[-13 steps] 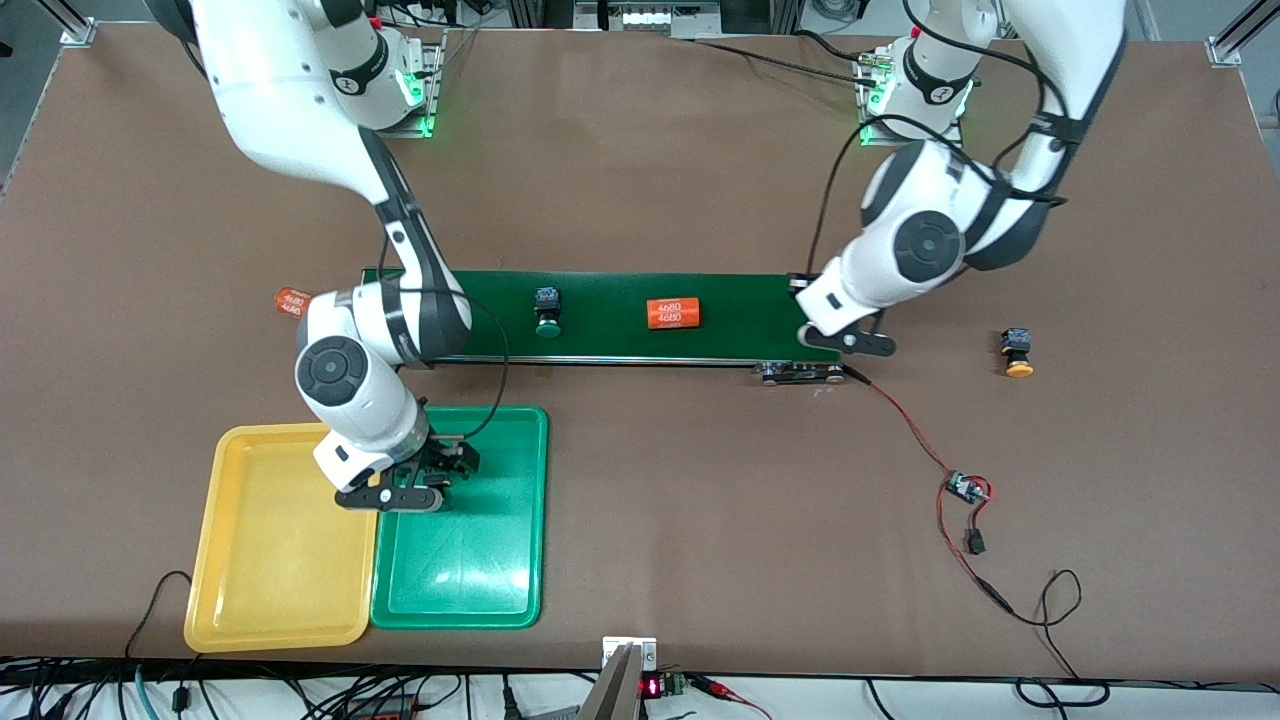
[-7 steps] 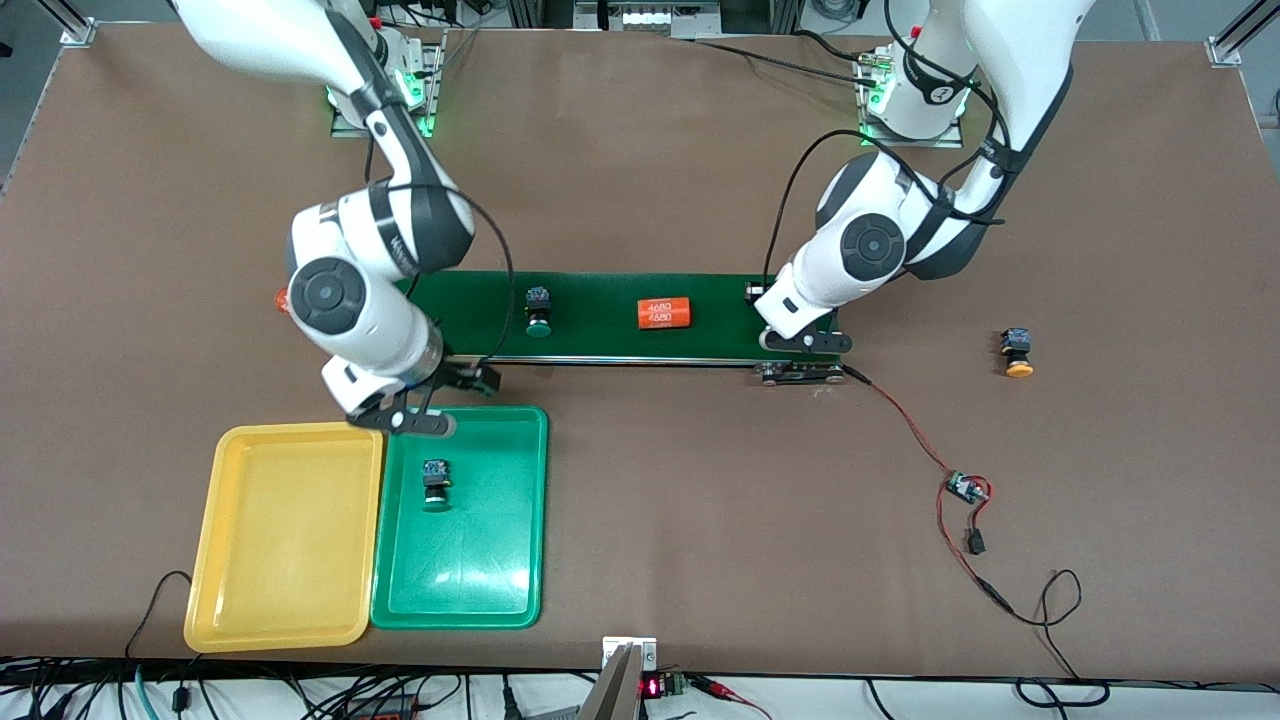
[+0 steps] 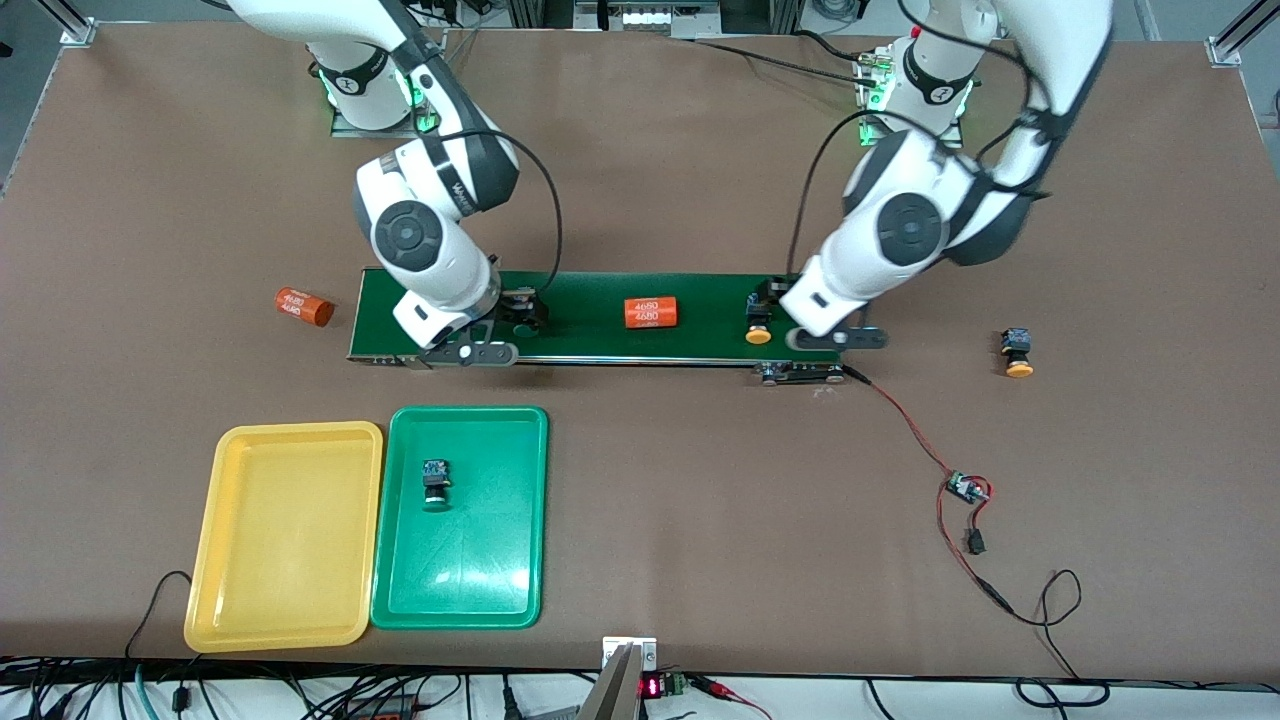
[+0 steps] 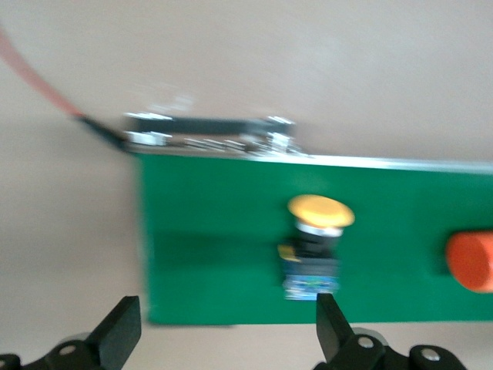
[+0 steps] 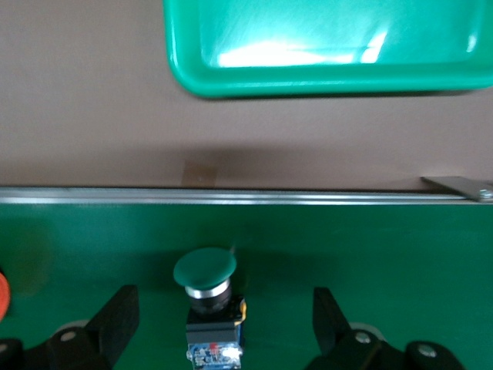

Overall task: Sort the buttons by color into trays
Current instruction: 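Set the yellow button on the belt while the right gripper returns, then grasp the green button with the right gripper while the left gripper takes yellow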

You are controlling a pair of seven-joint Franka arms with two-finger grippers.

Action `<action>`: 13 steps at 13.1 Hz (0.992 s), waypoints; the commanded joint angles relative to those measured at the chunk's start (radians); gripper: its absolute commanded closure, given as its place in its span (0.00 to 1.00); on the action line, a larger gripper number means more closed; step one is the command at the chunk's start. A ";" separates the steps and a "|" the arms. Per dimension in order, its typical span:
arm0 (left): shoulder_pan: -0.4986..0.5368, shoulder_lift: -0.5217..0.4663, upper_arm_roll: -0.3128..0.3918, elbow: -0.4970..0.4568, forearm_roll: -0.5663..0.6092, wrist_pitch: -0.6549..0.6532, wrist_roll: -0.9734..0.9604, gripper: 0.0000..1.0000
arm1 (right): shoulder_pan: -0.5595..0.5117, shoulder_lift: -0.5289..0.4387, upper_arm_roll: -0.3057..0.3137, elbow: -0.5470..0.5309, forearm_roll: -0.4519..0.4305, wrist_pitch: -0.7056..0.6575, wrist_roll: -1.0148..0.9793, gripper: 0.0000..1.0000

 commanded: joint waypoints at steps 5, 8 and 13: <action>0.042 0.023 0.296 -0.028 0.104 -0.037 0.094 0.00 | -0.014 -0.042 0.035 -0.134 -0.091 0.089 -0.003 0.00; 0.075 0.061 0.353 -0.026 0.224 -0.035 0.242 0.00 | -0.038 -0.035 0.035 -0.142 -0.091 0.086 -0.002 0.32; 0.115 0.123 0.445 -0.049 0.229 0.041 0.538 0.00 | -0.056 -0.020 0.035 -0.142 -0.090 0.087 -0.002 0.52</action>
